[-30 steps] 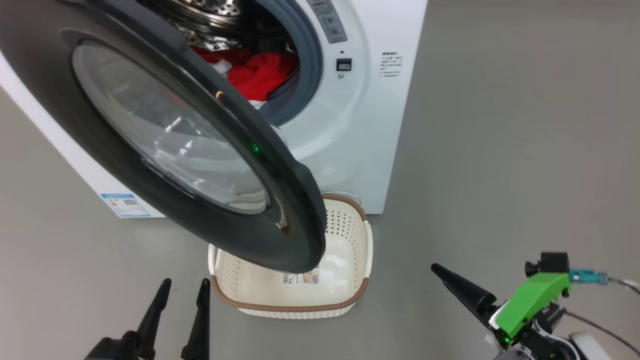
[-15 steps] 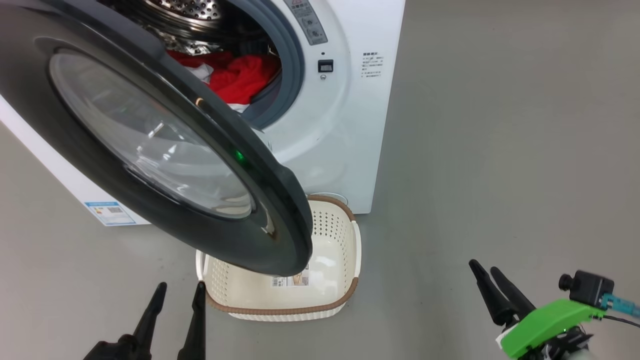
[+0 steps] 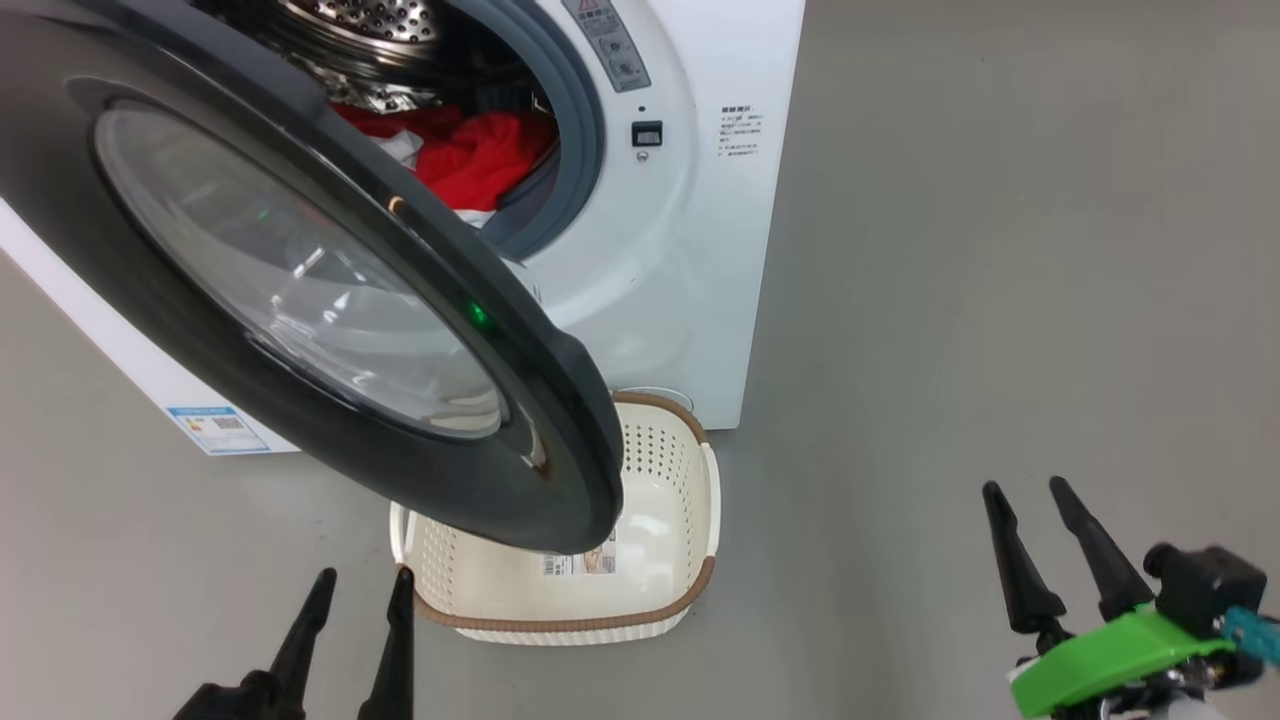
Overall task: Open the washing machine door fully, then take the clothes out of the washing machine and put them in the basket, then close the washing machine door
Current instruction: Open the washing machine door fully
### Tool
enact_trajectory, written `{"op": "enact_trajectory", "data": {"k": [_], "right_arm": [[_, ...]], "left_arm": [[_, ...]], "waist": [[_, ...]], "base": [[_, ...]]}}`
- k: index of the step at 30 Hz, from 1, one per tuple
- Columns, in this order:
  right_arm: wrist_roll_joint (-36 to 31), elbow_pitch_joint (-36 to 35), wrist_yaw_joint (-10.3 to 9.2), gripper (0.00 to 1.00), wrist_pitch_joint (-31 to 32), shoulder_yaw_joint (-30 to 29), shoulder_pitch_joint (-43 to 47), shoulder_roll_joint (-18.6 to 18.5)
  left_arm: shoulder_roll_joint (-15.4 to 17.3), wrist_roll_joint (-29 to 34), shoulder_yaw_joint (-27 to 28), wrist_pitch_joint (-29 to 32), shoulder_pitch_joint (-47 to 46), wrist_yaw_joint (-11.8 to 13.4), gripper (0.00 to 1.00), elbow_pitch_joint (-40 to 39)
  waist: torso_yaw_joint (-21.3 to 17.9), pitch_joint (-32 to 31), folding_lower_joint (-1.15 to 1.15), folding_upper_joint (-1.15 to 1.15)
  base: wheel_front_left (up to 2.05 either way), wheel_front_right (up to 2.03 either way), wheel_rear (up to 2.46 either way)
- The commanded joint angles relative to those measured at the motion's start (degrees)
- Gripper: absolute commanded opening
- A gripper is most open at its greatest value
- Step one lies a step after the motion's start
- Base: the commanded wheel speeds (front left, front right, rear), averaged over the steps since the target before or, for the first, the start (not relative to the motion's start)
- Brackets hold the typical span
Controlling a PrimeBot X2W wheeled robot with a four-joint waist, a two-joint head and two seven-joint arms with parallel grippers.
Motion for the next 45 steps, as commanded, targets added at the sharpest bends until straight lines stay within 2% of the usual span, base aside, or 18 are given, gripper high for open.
{"op": "enact_trajectory", "data": {"k": [1, 6, 11, 27, 34, 35, 36, 37, 38, 45], "right_arm": [[-4.80, -3.28, 0.02, 1.00, -0.60, -1.70, 1.66, 1.06], [-14.80, -9.56, 0.02, 1.00, -0.60, -7.02, 5.14, 4.98], [-18.50, -12.25, 0.02, 1.00, -0.60, -8.73, 8.44, 6.23], [-18.10, -10.74, 0.02, 1.00, -0.61, -8.90, 9.63, 6.53], [-16.34, -10.49, 0.02, 1.00, -0.61, -6.77, 9.19, 6.54], [-15.35, -10.43, 0.02, 0.90, -0.61, -6.25, 9.01, 6.54], [-13.44, -10.51, 0.02, 0.42, -0.61, -5.89, 8.68, 6.54], [-11.84, -10.92, 0.02, 0.26, -0.61, -5.31, 8.24, 6.54], [-10.61, -11.38, 0.02, 0.00, -0.61, -4.25, 7.83, 6.54], [2.71, -14.94, 0.02, 0.00, -0.61, -0.22, 2.84, 6.54]], "left_arm": [[0.60, 0.26, 1.77, -0.70, -0.56, -0.34, 1.00, -1.06], [0.60, 0.26, 1.50, -0.70, -0.33, -0.34, 1.00, -1.15], [0.60, 0.29, 1.12, -0.70, -0.06, -0.34, 1.00, -1.41], [0.60, 0.23, 0.97, -0.70, 0.04, -0.34, 1.00, -1.59], [0.60, 0.19, 0.72, -0.70, -0.14, -0.34, 1.00, -1.60], [0.60, 0.18, 0.70, -0.70, -0.20, -0.34, 1.00, -1.58], [0.60, 0.16, 0.69, -0.70, -0.24, -0.34, 1.00, -1.57], [0.60, 0.14, 0.66, -0.70, -0.30, -0.34, 1.00, -1.58], [0.60, 0.12, 0.60, -0.70, -0.34, -0.34, 1.00, -1.59], [0.60, -0.08, 0.23, -0.70, -0.44, -0.34, 1.00, -1.81]], "waist": [[0.12, -0.16, 0.00, 0.00], [0.40, -0.53, 0.00, 0.00], [0.76, -0.84, 0.00, 0.00], [0.79, -0.85, 0.00, 0.00], [1.10, -0.71, 0.00, 0.00], [1.17, -0.67, 0.00, 0.00], [1.23, -0.62, 0.00, 0.00], [1.34, -0.57, 0.00, 0.00], [1.46, -0.53, 0.00, 0.00], [2.37, -0.12, 0.00, 0.00]], "base": [[0.00, 0.00, 0.00], [0.00, 0.00, 0.00], [0.00, 0.00, 0.00], [0.00, 0.00, 0.00], [0.00, 0.00, 0.00], [0.00, 0.00, 0.00], [0.00, 0.00, 0.00], [0.00, 0.00, 0.00], [0.00, 0.00, 0.00], [0.00, 0.00, 0.00]]}}
